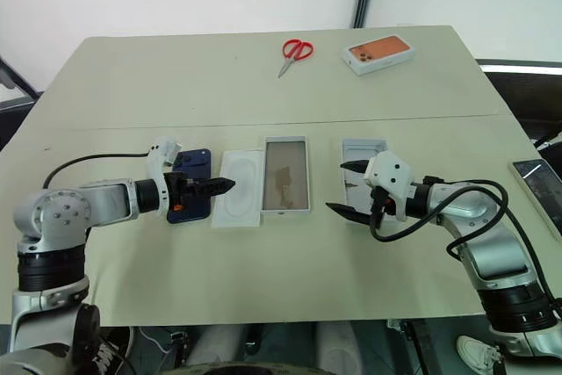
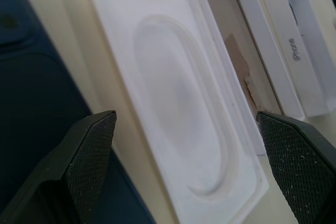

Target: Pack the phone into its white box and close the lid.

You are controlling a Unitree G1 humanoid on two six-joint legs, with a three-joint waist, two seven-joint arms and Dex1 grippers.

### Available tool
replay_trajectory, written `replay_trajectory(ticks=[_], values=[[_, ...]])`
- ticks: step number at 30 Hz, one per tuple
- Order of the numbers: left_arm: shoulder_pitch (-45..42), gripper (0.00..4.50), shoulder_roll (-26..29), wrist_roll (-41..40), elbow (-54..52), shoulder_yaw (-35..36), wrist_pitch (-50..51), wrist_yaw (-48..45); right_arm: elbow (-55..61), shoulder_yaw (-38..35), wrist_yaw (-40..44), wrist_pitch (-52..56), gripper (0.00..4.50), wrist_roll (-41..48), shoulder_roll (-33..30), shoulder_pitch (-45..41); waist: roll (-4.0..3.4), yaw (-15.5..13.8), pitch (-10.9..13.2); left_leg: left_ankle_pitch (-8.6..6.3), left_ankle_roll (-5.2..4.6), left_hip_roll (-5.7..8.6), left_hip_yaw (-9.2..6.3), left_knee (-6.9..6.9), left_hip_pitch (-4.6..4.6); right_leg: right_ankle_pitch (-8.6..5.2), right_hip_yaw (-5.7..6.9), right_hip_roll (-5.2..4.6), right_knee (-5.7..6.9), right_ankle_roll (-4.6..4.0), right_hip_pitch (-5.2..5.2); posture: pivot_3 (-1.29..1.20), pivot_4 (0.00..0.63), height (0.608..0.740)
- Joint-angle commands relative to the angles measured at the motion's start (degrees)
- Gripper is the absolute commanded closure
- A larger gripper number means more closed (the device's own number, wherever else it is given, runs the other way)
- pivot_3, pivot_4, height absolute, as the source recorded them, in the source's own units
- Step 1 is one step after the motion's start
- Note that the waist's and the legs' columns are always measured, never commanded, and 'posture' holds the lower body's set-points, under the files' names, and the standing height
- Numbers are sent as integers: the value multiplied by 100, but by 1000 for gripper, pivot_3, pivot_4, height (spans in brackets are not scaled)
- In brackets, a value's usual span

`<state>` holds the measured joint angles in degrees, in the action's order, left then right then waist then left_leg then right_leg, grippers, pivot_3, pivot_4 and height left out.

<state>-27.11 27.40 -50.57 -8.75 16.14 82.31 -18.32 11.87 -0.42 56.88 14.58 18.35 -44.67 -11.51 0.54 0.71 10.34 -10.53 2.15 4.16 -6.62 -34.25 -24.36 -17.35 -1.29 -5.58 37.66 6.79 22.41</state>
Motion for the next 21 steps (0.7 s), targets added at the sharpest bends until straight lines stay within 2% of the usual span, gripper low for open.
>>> replay_trajectory(ticks=[1, 4, 8, 11, 19, 21], values=[[6, 0, -191, 215, 210, 17, 261, 311, 46, -48, 4, -121, 53, -7, 37, -108, 1, -15, -2, 0, 1, 0, 0, -1, 0, 0, 0, 0, 0, 0, -1, 0, 150, 740], [-243, 0, -731, 175, 546, 475, 601, 615, 32, -58, 9, -114, 53, -22, 47, -145, 3, -42, -19, 1, 3, 3, -2, -6, 0, 0, 2, -1, 0, 0, -7, 0, 150, 740], [-343, 0, -963, 302, 615, 709, 707, 798, 36, -65, -1, -110, 53, -27, 54, -153, 6, -6, -31, 2, 8, 3, -2, -8, 0, -1, 2, -1, 0, 2, -7, 0, 150, 740], [-554, 0, -1396, 321, 1036, 1197, 986, 1054, 27, -106, -51, -84, 53, -10, 75, -137, 2, -2, -43, 5, 14, 1, -1, -4, 3, -2, 1, 1, 0, 3, -6, 0, 150, 740], [-521, 0, -1304, 174, 1211, 1156, 1019, 1213, 51, -133, -131, -81, 53, -14, 70, -105, 8, 8, -68, 5, 17, 1, 1, -3, 5, -3, 0, 1, 1, 4, -6, 0, 150, 740], [-515, 522, -1311, 125, 1256, 1177, 1019, 1245, 48, -135, -153, -84, 0, -16, 73, -112, 7, 9, -75, 4, 18, 1, 1, -2, 5, -3, -1, 1, 0, 4, -6, 0, 150, 740]])
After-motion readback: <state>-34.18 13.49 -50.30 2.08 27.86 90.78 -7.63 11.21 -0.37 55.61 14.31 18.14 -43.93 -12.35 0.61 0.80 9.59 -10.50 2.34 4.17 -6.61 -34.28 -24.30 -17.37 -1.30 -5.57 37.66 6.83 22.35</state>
